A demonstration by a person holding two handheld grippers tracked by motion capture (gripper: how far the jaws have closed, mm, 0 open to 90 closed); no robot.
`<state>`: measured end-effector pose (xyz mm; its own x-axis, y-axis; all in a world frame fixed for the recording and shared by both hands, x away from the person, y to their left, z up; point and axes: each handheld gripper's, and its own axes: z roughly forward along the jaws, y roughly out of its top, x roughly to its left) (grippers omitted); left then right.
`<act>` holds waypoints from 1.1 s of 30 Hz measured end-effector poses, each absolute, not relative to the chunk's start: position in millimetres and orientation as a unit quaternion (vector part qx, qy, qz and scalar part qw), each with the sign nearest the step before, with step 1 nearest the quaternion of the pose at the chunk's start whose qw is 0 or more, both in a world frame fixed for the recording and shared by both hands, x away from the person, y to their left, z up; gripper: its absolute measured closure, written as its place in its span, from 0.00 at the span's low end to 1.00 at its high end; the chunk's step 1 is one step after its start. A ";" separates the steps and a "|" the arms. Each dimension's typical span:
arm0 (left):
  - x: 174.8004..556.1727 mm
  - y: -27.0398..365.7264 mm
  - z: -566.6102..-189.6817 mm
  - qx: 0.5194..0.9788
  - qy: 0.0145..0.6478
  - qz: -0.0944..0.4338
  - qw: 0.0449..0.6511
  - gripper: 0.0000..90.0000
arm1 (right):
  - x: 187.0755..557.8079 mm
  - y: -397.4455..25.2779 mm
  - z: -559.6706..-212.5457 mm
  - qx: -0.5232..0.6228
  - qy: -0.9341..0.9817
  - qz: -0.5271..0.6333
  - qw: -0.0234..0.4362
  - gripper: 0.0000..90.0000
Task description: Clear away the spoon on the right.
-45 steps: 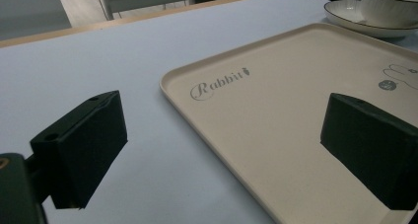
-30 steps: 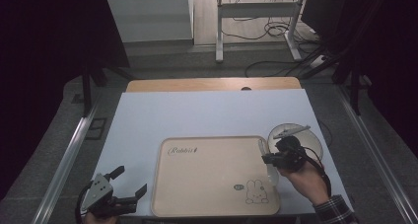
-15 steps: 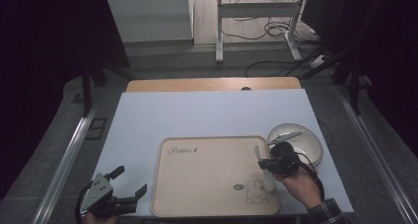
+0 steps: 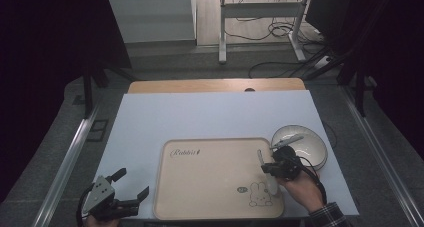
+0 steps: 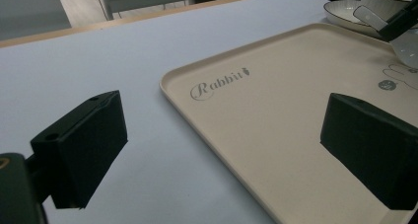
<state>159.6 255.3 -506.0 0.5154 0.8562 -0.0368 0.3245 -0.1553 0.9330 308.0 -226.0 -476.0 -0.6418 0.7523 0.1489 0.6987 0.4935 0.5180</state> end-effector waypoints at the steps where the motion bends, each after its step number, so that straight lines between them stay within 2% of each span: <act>1: 159.6 255.3 -506.0 0.712 0.415 0.265 0.501 0.04 | 308.2 -226.2 -476.2 0.421 0.863 0.277 0.048 0.95; 15: 159.7 255.0 -506.1 0.713 0.414 0.266 0.499 0.04 | 307.9 -228.1 -481.2 0.423 0.862 0.272 0.070 0.83; 20: 159.6 254.9 -506.0 0.713 0.414 0.266 0.499 0.04 | 306.4 -229.6 -477.0 0.422 0.860 0.277 0.076 0.83; 24: 159.6 254.8 -506.0 0.713 0.414 0.266 0.499 0.04 | 304.1 -230.7 -473.9 0.413 0.862 0.282 0.088 0.88; 25: 159.6 254.7 -506.0 0.713 0.414 0.266 0.499 0.04 | 302.7 -230.4 -474.6 0.405 0.863 0.288 0.093 0.94; 26: 159.6 254.7 -506.0 0.713 0.414 0.266 0.499 0.04 | 302.7 -230.4 -474.6 0.405 0.863 0.288 0.093 0.94; 27: 159.6 254.7 -506.0 0.713 0.414 0.266 0.499 0.04 | 300.9 -229.5 -475.9 0.397 0.863 0.296 0.099 0.99; 33: 159.4 255.0 -505.8 0.713 0.414 0.266 0.499 0.04 | 295.5 -223.4 -482.5 0.379 0.861 0.317 0.119 1.00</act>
<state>159.4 255.0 -505.8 0.5153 0.8563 -0.0339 0.3242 -0.1582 0.9327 295.5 -223.4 -482.5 -0.6838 0.7288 0.0358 0.5785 0.5116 0.6353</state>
